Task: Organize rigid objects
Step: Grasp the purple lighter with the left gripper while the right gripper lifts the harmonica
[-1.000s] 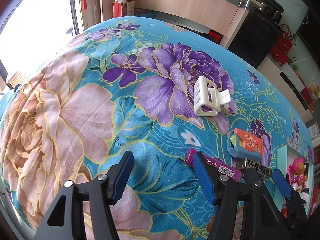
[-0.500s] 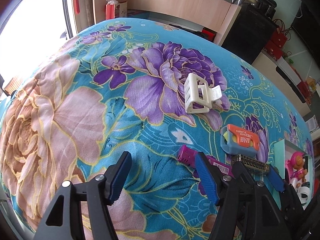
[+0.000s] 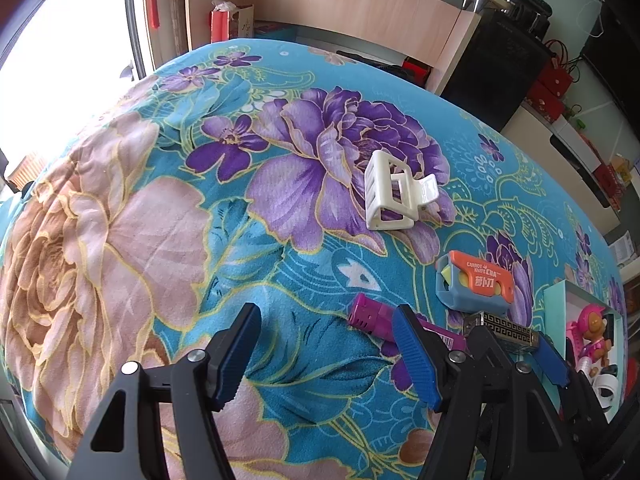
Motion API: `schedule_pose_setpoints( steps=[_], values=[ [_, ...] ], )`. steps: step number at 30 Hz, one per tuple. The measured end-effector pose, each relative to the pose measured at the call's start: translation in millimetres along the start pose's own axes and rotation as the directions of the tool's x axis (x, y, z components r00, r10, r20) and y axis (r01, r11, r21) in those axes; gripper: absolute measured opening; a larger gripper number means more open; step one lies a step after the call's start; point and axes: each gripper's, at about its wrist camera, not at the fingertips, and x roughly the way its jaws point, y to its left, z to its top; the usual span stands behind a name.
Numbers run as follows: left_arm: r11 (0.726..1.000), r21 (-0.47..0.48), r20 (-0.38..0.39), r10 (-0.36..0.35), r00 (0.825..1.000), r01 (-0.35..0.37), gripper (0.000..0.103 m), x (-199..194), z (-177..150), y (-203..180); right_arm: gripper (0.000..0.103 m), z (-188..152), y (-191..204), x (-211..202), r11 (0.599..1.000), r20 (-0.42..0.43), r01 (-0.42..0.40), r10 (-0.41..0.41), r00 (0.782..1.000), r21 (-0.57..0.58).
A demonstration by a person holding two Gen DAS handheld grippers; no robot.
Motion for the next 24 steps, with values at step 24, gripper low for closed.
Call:
schedule_pose_setpoints(
  steps=[24],
  values=[
    [0.994, 0.103, -0.030, -0.037, 0.999, 0.039, 0.078, 5.8, -5.0, -22.1, 0.083, 7.2, -24.5, -47.1, 0.998, 0.110, 0.053, -0.055, 0.992, 0.017]
  ],
)
